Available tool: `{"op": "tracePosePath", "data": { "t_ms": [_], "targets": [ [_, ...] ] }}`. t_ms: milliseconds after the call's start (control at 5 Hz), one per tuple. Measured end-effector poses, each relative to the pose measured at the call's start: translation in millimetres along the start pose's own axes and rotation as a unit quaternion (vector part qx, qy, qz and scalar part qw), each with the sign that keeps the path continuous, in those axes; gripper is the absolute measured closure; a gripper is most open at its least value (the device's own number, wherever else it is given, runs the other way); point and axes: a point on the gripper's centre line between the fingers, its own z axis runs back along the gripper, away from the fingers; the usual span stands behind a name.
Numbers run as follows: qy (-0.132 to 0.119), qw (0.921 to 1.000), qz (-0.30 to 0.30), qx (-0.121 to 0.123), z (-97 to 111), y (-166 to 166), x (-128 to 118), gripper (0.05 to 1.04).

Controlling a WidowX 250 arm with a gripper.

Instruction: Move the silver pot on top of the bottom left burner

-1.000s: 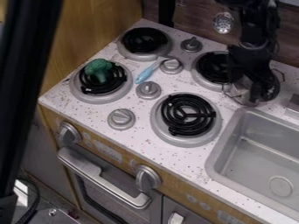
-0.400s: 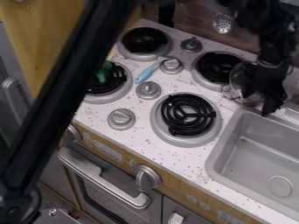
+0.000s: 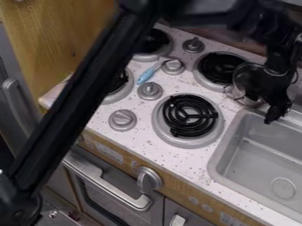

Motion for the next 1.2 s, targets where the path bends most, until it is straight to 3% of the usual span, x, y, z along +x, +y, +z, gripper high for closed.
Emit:
{"op": "tracePosePath", "data": {
  "t_ms": [200,400,600,800,1000,1200],
  "targets": [
    [-0.015,0.9996,0.020,-0.016,-5.0,2.2,-3.0,0.386],
    [-0.005,0.9999,0.010,-0.004,-4.3,6.8,-7.2,0.677],
    [-0.004,0.9999,0.011,-0.003,0.2,7.8,-11.4,0.889],
    [-0.031,0.9993,0.018,0.002,20.0,14.6,-14.9,0.992],
    [-0.036,0.9979,0.050,0.019,38.2,40.2,-32.9,1.013],
    [-0.013,0.9965,0.080,0.020,40.7,54.5,-58.7,1.014]
  ]
}}
